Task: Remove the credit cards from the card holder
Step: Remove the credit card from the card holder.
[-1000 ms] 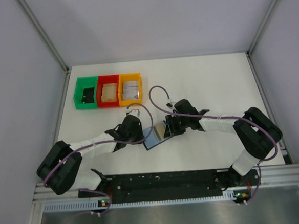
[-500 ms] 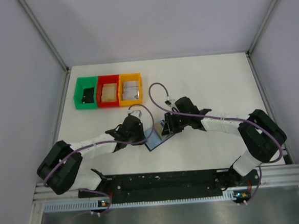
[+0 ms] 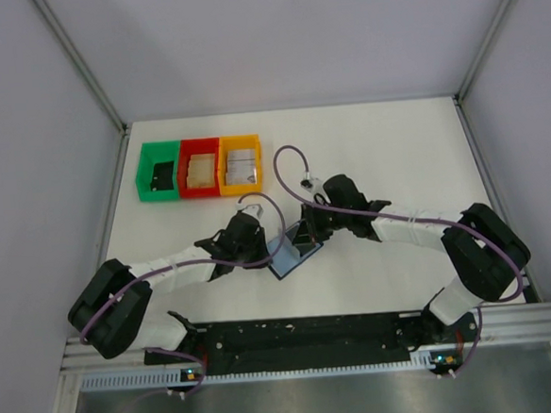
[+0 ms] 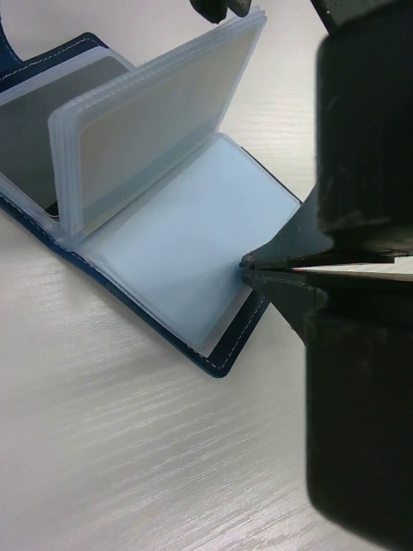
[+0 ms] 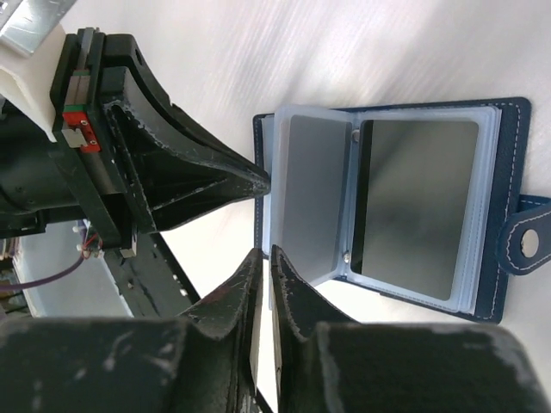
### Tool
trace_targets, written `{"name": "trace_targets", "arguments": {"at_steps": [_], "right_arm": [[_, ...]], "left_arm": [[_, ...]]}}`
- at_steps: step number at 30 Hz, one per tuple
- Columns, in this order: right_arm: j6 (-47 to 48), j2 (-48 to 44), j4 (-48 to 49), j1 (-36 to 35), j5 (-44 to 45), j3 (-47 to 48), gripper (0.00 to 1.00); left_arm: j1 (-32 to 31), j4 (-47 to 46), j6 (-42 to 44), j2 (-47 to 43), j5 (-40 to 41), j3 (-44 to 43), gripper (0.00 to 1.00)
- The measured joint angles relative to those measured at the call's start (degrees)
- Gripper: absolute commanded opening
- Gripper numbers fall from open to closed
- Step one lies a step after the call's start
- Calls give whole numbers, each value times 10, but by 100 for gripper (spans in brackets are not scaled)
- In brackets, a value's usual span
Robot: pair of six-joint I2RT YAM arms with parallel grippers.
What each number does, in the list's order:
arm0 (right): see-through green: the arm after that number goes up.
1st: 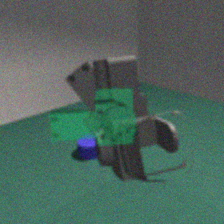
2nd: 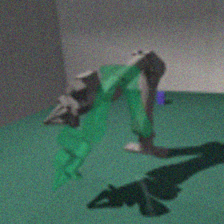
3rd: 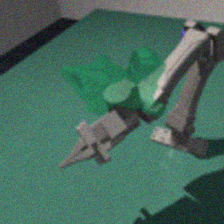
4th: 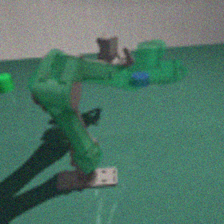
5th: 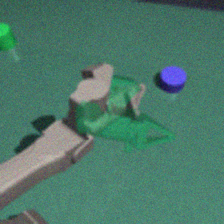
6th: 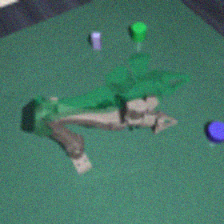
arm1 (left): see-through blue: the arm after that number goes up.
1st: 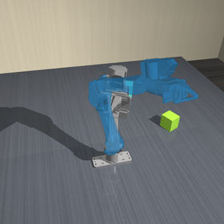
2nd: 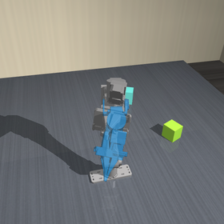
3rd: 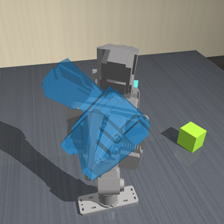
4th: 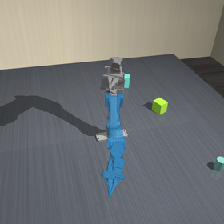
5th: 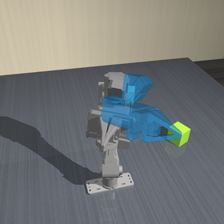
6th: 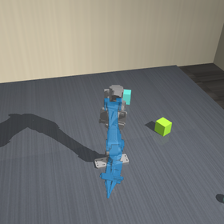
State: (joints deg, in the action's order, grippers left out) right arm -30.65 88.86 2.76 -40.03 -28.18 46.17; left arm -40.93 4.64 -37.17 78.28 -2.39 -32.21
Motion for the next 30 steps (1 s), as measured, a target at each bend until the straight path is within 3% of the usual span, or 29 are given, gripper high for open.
{"name": "trace_targets", "arguments": {"at_steps": [4, 11, 14, 17, 19, 24, 30], "right_arm": [[-3, 0, 9, 0, 0, 0, 0], [0, 0, 7, 0, 6, 0, 3], [3, 0, 7, 0, 8, 0, 12], [11, 0, 3, 0, 20, 0, 33], [20, 0, -12, 0, 45, 0, 41], [34, 0, -79, 0, 114, 1, 44], [36, 0, -108, 0, 136, 1, 44]], "left_arm": [[0, 0, 0, 0, -2, 0, 4], [0, 0, -2, 0, -3, 0, 4], [0, 0, -2, 0, -4, 0, 4], [0, 0, -2, 0, -4, 0, 4], [0, 0, -2, 0, -4, 0, 4], [0, 0, -2, 0, -4, 0, 4], [0, 0, -2, 0, -7, 0, 4]]}}
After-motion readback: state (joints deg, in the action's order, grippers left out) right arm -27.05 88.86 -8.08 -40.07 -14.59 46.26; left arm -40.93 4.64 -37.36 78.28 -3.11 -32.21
